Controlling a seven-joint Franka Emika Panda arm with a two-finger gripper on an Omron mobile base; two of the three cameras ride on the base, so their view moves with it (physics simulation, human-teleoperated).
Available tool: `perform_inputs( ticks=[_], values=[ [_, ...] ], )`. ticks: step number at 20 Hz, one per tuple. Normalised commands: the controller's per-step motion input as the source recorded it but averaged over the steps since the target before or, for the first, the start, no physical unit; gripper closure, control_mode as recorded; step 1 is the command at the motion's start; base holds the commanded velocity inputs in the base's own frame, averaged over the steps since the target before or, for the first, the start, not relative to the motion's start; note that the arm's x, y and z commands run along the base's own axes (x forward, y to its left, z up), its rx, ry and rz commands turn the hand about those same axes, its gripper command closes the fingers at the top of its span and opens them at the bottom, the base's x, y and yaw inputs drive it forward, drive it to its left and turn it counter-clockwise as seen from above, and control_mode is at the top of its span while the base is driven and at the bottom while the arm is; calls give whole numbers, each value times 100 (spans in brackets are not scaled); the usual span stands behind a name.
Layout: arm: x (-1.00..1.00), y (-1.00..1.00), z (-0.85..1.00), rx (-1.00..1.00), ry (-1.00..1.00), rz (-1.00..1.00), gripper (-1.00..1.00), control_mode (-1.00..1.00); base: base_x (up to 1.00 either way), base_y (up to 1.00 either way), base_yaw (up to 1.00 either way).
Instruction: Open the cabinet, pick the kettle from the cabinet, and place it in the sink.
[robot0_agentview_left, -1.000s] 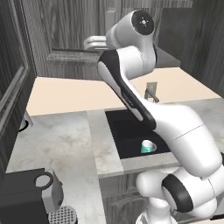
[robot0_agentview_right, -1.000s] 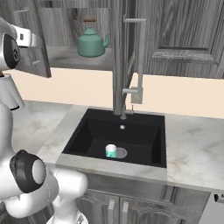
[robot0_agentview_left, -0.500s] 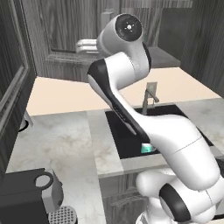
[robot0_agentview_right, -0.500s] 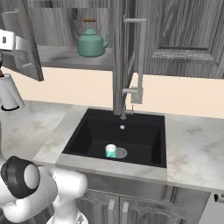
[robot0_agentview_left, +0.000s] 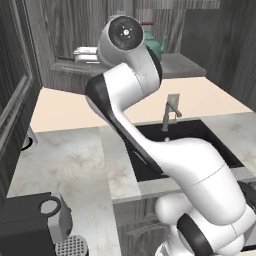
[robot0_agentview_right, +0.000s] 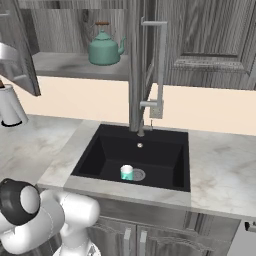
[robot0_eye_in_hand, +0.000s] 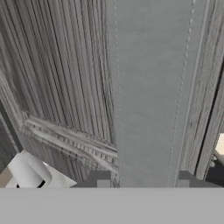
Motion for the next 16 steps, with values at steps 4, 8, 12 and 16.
perform_inputs(
  ticks=[4, 8, 12, 16],
  values=[
    [-33, 58, 0, 0, 0, -3, 100, -100, 0, 0, 0],
    [-33, 59, 0, 0, 0, -4, 100, -100, 0, 0, 0],
    [-31, 58, -1, 0, 0, -4, 100, -100, 0, 0, 0],
    [-19, 58, -12, 0, 0, -3, -100, -100, 0, 0, 0]
  ],
)
